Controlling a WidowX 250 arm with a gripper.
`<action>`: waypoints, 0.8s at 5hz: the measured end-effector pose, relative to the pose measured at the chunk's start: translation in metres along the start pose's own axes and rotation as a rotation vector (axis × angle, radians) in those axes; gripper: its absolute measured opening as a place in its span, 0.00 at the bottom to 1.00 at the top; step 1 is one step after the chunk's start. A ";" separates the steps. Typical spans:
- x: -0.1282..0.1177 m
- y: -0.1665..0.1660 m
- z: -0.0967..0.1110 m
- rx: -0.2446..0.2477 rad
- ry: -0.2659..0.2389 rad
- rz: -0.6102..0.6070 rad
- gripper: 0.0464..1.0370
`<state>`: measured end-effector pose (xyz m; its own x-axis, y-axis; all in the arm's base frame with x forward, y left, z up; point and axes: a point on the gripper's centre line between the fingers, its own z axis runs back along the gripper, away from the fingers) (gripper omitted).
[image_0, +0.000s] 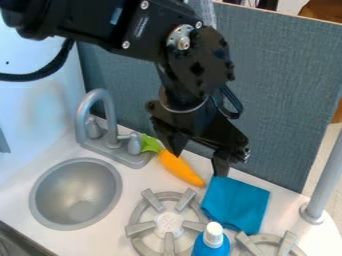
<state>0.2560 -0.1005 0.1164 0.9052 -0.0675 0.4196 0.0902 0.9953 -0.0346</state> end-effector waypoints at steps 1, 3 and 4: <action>-0.004 0.000 -0.006 0.003 0.028 0.004 0.97; 0.067 0.046 -0.058 -0.115 0.211 0.415 0.97; 0.101 0.077 -0.088 -0.114 0.211 0.606 0.97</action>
<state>0.3912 -0.0365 0.0768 0.8706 0.4798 0.1087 -0.4289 0.8485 -0.3100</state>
